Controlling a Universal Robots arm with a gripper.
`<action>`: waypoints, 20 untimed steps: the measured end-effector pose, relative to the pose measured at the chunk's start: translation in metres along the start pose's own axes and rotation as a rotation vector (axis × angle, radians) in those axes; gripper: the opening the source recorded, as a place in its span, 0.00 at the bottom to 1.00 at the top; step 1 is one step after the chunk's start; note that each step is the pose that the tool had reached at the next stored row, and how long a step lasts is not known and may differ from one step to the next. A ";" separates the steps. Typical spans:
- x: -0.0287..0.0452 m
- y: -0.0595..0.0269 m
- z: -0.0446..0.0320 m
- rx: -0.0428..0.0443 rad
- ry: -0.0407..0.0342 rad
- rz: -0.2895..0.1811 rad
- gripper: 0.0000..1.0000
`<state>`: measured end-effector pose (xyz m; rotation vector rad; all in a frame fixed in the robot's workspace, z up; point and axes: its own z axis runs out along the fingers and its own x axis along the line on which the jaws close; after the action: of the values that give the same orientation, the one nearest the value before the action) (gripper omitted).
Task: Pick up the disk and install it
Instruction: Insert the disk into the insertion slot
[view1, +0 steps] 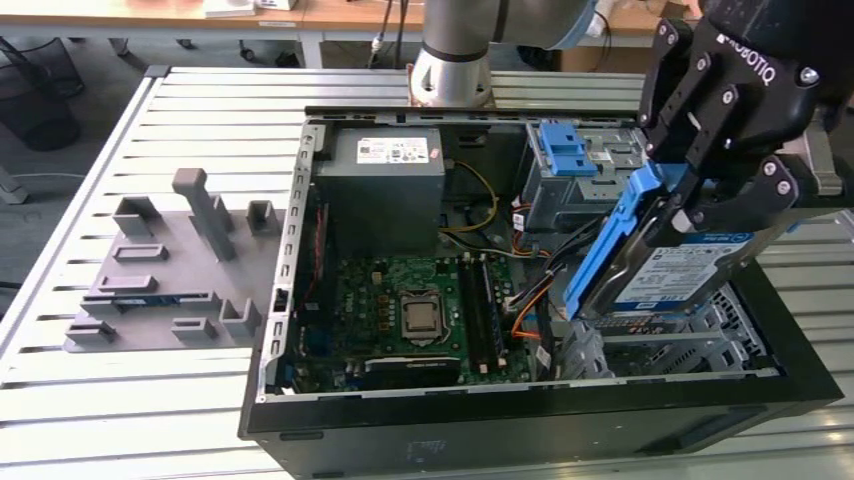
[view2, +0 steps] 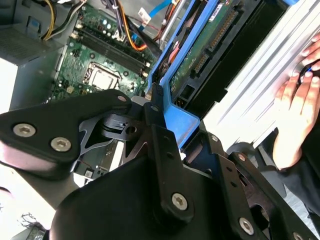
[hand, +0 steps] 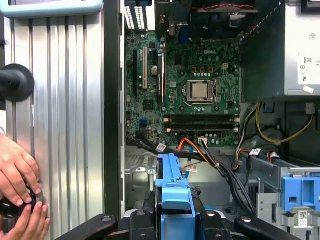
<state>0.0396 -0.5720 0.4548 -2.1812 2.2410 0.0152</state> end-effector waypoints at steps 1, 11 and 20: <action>-0.0001 -0.0018 0.0001 0.0000 0.0002 0.000 0.36; -0.0002 -0.0068 0.0010 0.0000 -0.0002 0.000 0.36; 0.0000 -0.0146 0.0037 0.0000 0.0000 0.000 0.36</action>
<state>0.0542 -0.5724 0.4512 -2.1810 2.2411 0.0153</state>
